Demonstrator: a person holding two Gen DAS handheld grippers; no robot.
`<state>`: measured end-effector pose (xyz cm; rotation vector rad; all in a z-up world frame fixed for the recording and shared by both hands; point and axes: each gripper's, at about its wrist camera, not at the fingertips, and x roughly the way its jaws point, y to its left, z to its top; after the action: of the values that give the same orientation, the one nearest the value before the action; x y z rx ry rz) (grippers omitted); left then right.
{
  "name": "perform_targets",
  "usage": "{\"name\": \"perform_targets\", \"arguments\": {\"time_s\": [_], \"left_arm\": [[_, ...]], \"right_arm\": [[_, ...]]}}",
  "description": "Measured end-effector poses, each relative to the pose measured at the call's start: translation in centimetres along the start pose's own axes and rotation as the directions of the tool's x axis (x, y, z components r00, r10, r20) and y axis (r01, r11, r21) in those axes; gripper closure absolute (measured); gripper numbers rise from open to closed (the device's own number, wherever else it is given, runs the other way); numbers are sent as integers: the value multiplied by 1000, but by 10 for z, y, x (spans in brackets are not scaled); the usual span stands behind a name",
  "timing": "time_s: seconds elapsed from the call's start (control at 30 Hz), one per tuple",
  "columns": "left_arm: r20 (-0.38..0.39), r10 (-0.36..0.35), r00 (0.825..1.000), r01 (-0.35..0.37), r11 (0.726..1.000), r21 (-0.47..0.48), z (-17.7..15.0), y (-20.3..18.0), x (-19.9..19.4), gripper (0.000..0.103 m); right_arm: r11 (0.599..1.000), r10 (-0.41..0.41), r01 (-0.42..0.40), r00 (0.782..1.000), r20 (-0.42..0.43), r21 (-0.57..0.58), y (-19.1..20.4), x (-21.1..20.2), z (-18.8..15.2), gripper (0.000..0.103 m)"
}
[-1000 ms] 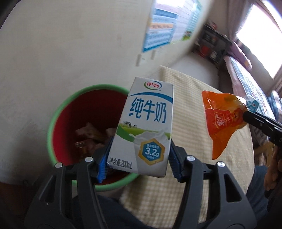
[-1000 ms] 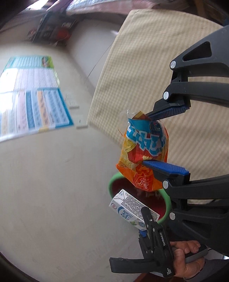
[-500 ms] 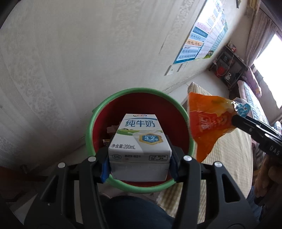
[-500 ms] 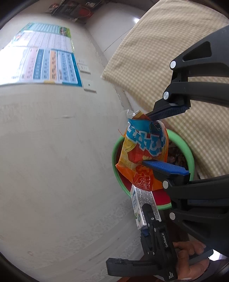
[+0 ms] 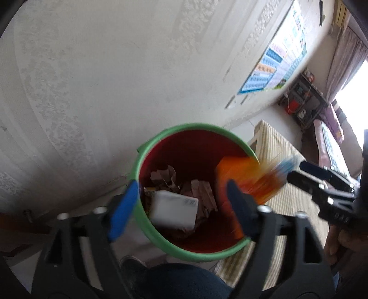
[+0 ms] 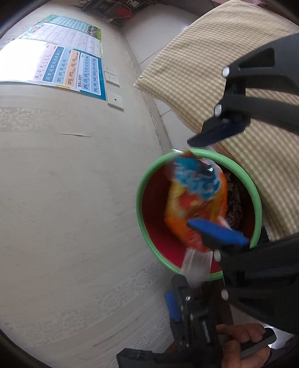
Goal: Collect trash
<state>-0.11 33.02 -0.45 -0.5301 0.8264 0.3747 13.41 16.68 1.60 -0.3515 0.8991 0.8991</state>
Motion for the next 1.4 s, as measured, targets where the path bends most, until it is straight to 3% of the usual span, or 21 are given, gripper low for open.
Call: {"name": "perform_targets", "arguments": {"time_s": [0.1, 0.27, 0.57, 0.9, 1.13, 1.4], "left_arm": [[16, -7, 1000, 7, 1000, -22, 1, 4, -3, 6], [14, -17, 1000, 18, 1000, -18, -2, -3, -6, 5], [-6, -31, 999, 32, 996, 82, -21, -51, -12, 5], [-33, -97, 995, 102, 974, 201, -50, -126, -18, 5], [-12, -130, 991, 127, 936, 327, -80, -189, -21, 5], [5, -166, 986, 147, 884, 445, -125, -247, -19, 5]], "right_arm": [[1000, -6, 6, 1000, -7, 5, -1, 0, -4, 20], [1000, -26, 26, 1000, 4, 14, -5, -12, -10, 9], [991, -93, 89, 995, 35, 95, -32, -51, -43, 8], [956, -204, 183, 976, 72, 227, -84, -108, -98, 8], [912, -295, 253, 952, 86, 323, -124, -150, -143, 8], [842, -418, 342, 903, 102, 417, -150, -187, -209, 7]]}}
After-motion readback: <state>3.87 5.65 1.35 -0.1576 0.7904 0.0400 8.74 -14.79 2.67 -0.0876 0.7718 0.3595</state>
